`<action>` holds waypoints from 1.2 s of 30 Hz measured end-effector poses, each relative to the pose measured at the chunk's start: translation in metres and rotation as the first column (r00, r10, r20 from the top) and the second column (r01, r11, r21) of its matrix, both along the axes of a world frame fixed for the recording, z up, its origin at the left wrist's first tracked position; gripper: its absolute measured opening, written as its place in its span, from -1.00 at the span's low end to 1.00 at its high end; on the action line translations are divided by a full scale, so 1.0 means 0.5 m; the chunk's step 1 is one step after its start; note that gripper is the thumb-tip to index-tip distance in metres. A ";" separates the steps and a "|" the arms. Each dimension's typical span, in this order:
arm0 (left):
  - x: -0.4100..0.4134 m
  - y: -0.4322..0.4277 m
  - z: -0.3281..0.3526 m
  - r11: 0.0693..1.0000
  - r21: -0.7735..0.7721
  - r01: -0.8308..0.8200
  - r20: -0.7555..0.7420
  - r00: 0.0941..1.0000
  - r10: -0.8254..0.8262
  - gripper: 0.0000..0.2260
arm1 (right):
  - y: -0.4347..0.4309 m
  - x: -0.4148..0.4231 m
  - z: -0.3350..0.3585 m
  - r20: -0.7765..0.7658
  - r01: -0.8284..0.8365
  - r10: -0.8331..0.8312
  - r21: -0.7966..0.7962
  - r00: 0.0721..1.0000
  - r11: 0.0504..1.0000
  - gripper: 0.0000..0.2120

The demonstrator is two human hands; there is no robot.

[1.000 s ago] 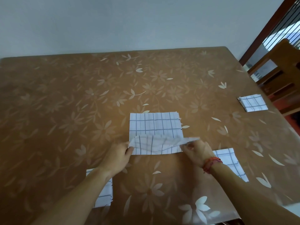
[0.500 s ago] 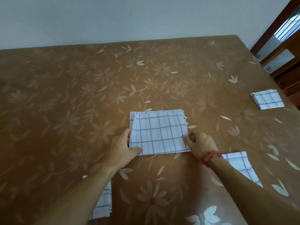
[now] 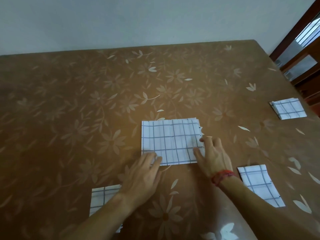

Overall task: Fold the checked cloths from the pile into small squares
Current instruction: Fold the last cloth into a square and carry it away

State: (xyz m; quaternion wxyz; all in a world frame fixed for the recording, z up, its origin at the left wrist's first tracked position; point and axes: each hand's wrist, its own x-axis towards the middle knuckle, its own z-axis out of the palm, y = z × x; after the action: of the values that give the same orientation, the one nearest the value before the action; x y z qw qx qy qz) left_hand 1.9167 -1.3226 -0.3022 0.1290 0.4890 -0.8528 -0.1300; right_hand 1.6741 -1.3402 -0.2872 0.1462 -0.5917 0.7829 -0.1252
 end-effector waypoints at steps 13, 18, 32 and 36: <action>-0.010 0.051 -0.056 1.000 -0.017 0.026 0.196 0.980 -0.022 -0.57 | 0.115 0.139 -0.072 -0.216 -0.563 0.563 0.069 0.797 0.824 -0.41; -0.001 0.061 -0.058 0.999 0.010 0.035 0.198 0.979 -0.036 -0.55 | 0.117 0.157 -0.069 -0.211 -0.573 0.577 0.087 0.789 0.815 -0.40; 0.027 0.073 -0.059 0.996 0.053 -0.076 0.298 0.953 0.057 -0.49 | 0.154 0.041 -0.067 -0.330 -0.303 0.347 0.177 0.878 0.936 -0.33; 0.025 0.076 -0.059 0.995 0.061 -0.075 0.288 0.956 0.054 -0.48 | 0.160 0.032 -0.071 -0.317 -0.245 0.297 0.193 0.901 0.950 -0.29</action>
State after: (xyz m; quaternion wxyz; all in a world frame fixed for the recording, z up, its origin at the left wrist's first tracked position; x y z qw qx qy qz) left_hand 1.9293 -1.2849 -0.3319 -0.0090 0.5346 -0.8408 -0.0842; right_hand 1.6901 -1.2600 -0.3226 0.0676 -0.6950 0.7133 0.0597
